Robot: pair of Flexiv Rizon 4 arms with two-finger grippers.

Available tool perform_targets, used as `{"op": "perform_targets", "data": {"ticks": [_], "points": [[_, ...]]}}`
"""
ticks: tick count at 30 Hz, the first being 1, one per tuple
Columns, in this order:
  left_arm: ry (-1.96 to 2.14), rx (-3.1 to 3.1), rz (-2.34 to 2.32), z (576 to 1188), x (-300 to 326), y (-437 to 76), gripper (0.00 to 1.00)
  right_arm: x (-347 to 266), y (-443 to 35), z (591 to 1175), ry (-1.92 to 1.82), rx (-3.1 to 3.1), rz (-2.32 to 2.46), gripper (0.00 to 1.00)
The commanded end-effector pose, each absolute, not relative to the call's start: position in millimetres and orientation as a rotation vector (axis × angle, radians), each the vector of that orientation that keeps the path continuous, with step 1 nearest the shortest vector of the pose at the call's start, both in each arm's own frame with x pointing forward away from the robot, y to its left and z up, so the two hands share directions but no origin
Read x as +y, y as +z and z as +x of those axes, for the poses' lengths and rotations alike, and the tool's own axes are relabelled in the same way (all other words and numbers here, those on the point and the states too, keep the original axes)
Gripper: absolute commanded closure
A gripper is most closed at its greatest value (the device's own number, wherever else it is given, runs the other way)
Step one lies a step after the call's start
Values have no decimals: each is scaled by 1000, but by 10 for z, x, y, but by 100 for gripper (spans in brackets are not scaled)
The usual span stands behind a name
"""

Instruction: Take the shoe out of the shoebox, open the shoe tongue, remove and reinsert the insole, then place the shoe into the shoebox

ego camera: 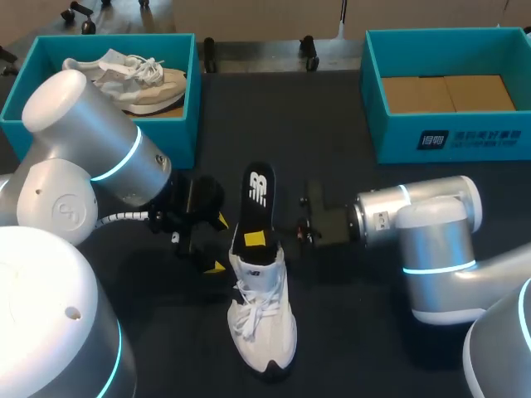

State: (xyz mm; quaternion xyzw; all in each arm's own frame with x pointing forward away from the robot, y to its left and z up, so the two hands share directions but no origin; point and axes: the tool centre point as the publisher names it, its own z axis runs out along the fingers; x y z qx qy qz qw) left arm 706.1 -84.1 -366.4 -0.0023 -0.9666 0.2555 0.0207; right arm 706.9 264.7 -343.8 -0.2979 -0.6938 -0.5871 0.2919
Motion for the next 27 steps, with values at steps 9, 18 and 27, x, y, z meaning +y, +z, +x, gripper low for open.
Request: {"op": "perform_targets", "data": {"ticks": [9,18,27], "points": [[795,-2999,-7,7054,-833,-3668,0,2702,-3348,7114,-1587,-1899,-739,68],[795,-2999,-7,7054,-833,-3668,0,2711,-3261,7140,-1624,-1925,-712,75],[795,-2999,-7,7054,-833,-3668,0,2704,-3163,7160,-1675,-1951,-679,75]]}}
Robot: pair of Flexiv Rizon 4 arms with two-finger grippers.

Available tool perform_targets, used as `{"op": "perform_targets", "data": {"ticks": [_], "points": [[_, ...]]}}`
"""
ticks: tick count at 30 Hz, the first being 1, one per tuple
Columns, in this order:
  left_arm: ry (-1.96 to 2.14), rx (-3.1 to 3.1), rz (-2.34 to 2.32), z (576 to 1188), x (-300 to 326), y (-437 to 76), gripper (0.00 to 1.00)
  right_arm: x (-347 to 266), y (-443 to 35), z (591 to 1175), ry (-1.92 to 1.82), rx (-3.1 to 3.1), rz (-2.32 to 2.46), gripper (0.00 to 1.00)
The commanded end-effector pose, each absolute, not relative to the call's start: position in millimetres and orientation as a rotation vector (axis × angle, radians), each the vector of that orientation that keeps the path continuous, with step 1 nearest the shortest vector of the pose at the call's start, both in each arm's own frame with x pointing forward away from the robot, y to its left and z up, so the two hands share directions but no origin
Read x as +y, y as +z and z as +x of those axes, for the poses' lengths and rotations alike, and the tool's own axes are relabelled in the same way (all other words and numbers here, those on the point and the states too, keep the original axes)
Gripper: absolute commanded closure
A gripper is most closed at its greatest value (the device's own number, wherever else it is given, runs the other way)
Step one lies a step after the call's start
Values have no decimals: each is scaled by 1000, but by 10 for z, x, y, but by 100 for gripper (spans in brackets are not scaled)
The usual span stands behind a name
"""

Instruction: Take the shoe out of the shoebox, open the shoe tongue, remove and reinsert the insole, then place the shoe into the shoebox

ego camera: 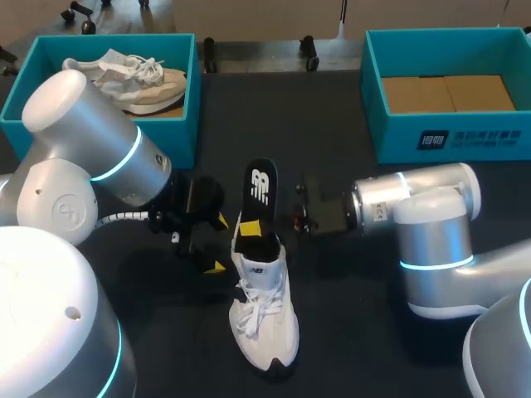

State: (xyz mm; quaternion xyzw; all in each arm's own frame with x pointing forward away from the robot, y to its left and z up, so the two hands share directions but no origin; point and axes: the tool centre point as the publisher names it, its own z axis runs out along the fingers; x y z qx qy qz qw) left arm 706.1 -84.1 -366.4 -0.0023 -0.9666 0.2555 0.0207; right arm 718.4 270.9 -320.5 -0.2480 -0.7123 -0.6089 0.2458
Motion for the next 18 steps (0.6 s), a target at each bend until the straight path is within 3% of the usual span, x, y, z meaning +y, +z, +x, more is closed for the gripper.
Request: {"op": "perform_targets", "data": {"ticks": [1,8,18], "points": [[795,-2999,-7,7054,-833,-3668,0,2697,-3156,7163,-1682,-1950,-676,74],[795,-2999,-7,7054,-833,-3668,0,2654,-3118,7224,-1720,-1944,-640,71],[795,-2999,-7,7054,-833,-3668,0,2583,-3082,7270,-1831,-1879,-622,80]]}}
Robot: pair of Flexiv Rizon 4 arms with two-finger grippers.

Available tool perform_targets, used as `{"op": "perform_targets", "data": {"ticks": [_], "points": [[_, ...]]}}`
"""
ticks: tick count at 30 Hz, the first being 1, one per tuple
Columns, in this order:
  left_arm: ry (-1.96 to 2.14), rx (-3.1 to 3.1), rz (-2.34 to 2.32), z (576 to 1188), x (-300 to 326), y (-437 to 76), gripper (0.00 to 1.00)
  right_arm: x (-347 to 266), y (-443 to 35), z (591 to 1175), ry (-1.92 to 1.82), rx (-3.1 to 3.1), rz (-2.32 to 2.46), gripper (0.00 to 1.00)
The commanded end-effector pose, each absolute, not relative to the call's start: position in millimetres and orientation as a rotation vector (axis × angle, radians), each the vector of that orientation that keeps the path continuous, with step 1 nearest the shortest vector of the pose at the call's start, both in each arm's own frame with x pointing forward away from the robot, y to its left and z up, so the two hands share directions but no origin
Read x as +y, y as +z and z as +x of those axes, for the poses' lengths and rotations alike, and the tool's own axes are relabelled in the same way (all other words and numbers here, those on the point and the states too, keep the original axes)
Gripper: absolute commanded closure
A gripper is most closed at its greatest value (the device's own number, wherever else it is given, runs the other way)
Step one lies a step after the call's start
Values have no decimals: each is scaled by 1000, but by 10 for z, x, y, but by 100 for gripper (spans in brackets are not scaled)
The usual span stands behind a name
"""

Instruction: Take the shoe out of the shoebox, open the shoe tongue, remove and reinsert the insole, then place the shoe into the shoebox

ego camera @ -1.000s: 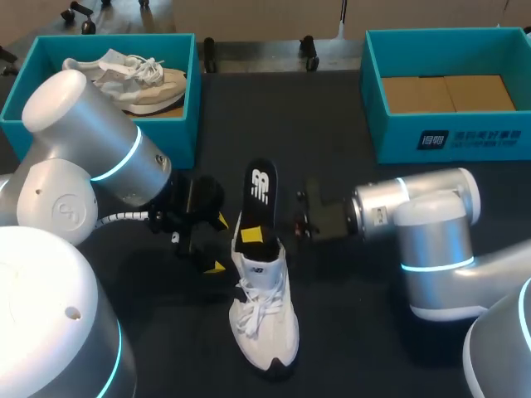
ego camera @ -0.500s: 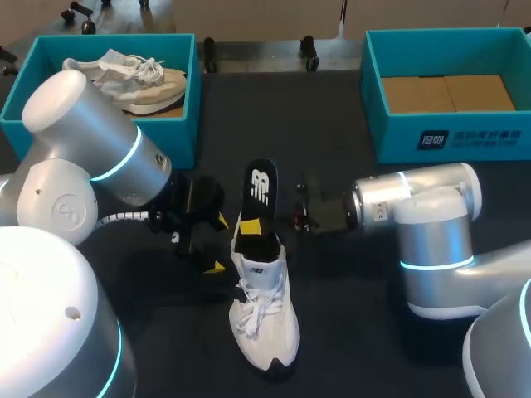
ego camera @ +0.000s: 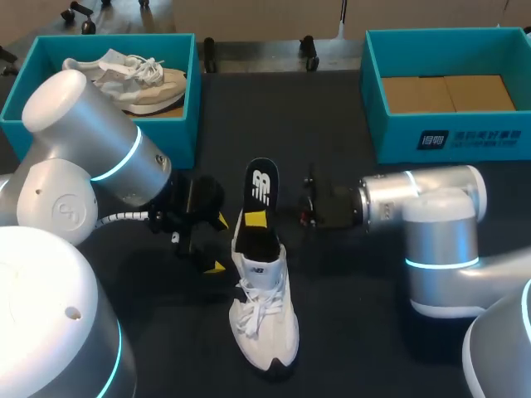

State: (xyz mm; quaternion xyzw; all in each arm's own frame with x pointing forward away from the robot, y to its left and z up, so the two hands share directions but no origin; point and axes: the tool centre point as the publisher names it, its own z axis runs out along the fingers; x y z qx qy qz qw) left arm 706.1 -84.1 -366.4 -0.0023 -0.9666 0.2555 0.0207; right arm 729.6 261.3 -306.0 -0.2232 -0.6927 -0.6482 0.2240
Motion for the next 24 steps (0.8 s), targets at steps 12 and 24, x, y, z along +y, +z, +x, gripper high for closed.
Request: {"op": "perform_targets", "data": {"ticks": [12,24], "points": [[795,-2999,-7,7054,-833,-3668,0,2603,-3165,7251,-1787,-1835,-661,100],[795,-2999,-7,7054,-833,-3668,0,2672,-3315,7129,-1627,-1840,-765,100]]}}
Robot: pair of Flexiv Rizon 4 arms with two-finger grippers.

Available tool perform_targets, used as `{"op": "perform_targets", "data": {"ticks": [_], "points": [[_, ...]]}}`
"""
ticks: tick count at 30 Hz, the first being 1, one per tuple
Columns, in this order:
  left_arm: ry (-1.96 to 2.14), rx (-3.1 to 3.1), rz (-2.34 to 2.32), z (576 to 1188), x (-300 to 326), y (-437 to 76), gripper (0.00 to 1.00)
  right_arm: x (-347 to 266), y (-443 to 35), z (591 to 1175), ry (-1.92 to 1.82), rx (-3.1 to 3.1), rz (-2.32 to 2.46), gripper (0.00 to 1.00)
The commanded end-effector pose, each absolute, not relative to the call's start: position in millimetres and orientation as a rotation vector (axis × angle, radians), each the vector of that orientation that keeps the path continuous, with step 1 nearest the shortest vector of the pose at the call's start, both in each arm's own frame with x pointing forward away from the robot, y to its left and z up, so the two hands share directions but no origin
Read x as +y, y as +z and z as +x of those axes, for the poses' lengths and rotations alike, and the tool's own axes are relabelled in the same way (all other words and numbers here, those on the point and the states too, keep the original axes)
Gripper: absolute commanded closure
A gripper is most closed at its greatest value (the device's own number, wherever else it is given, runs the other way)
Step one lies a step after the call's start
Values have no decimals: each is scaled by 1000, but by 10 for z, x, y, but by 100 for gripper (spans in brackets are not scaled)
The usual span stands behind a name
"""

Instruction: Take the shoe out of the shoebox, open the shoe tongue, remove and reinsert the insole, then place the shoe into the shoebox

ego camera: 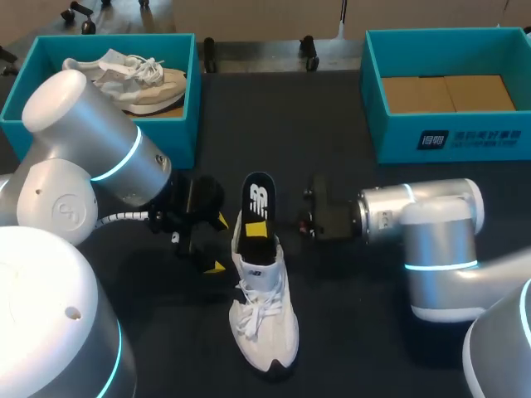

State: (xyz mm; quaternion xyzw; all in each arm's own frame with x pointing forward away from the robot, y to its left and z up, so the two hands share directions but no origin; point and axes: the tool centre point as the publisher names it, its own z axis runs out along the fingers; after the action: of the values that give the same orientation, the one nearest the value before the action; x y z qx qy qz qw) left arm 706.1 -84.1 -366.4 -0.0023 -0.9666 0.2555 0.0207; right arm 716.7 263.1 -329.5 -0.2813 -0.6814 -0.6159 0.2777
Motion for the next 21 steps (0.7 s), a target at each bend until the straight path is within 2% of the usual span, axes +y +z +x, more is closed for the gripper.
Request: {"op": "perform_targets", "data": {"ticks": [1,17,19,21], "points": [[795,-2999,-7,7054,-833,-3668,0,2671,-3330,7114,-1622,-1837,-775,100],[795,-2999,-7,7054,-833,-3668,0,2656,-3398,7031,-1580,-1810,-803,100],[795,-2999,-7,7054,-833,-3668,0,2668,-3373,7048,-1581,-1819,-792,94],[795,-2999,-7,7054,-833,-3668,0,2676,-3338,7063,-1585,-1829,-782,78]]}}
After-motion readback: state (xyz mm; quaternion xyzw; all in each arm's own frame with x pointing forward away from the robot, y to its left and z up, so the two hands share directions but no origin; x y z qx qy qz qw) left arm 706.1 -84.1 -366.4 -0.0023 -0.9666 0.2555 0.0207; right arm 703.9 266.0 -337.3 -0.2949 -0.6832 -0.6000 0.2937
